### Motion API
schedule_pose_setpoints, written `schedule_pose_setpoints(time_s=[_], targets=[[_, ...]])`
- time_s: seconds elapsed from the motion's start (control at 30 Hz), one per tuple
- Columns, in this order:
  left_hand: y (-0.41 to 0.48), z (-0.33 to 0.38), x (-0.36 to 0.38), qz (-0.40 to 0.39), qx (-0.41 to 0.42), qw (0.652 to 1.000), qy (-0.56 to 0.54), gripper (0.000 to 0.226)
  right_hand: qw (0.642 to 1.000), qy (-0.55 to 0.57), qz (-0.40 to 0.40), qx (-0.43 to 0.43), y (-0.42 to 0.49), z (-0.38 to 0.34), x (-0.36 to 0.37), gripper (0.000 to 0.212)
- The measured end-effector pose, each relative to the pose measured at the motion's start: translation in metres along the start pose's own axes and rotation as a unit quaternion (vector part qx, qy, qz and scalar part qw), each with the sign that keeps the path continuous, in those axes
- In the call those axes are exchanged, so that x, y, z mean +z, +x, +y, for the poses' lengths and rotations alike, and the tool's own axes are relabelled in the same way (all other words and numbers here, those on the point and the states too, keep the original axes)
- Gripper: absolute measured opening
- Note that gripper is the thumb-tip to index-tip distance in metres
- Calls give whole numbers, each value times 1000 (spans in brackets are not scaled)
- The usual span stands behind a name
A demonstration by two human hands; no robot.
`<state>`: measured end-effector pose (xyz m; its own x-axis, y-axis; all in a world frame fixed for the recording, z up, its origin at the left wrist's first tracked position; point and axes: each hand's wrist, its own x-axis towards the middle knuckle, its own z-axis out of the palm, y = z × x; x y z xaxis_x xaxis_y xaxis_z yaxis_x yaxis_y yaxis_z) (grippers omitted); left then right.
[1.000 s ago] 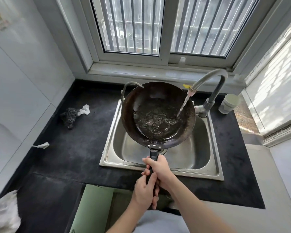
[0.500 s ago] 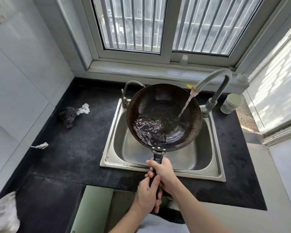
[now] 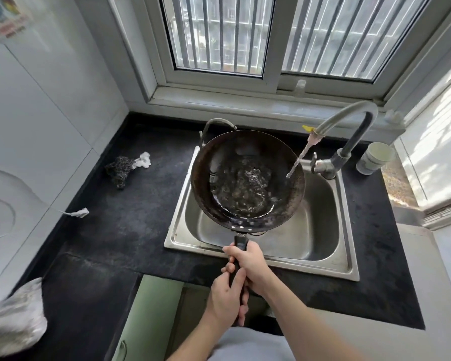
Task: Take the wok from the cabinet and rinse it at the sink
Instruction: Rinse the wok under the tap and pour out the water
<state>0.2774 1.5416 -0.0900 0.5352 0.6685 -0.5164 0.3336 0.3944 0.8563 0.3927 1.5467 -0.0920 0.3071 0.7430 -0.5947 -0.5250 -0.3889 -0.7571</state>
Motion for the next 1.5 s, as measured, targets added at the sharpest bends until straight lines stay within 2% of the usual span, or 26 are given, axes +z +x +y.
schedule_pose_setpoints(time_s=[0.4,0.8,1.17,1.5], targets=[[-2,-12,18,-54,-40,998,20,41,999,5,49,12,-10,18,-28,31],[14,13,19,9,-27,1000,11,40,999,10,25,24,19,-1,-21,26],[7,-8,15,-26,-59,998,-10,42,998,12,37,42,8,20,-24,25],[22,11,18,-2,-43,999,14,33,999,11,24,29,28,5,-27,27]])
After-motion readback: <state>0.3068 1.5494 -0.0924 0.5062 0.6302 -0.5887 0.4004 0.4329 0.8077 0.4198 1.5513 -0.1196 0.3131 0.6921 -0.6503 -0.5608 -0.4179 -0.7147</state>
